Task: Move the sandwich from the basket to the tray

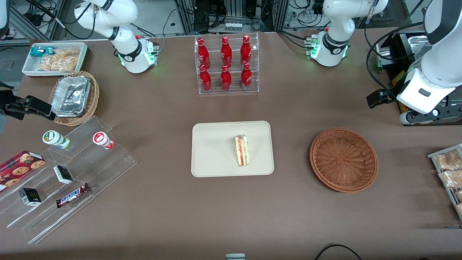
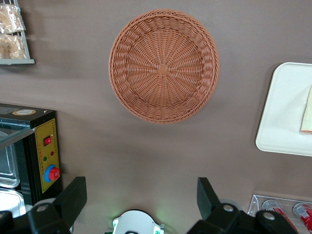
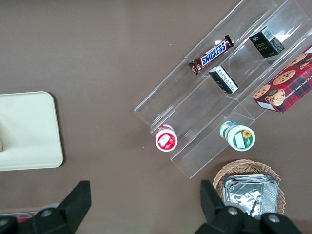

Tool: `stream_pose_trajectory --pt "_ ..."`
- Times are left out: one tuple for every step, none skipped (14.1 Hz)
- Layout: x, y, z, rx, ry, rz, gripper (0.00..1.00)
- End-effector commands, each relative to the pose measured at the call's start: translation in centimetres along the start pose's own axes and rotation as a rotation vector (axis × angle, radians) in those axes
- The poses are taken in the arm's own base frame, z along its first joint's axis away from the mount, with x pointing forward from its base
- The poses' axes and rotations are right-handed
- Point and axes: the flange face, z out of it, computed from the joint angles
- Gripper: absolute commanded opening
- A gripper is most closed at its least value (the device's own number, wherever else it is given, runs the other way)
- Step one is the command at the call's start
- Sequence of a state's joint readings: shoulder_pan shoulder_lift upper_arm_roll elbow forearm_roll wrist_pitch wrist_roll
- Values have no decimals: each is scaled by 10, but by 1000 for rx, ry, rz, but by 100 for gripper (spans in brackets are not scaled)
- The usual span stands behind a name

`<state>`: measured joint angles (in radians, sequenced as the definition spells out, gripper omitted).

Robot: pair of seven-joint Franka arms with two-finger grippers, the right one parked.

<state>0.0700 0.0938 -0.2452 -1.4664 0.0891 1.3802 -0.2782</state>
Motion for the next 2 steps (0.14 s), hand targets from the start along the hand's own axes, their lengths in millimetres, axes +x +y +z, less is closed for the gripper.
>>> stream_pose_trajectory --pt "-2 0 -3 -8 -7 14 100" --pt "-2 0 -3 -8 -7 14 100"
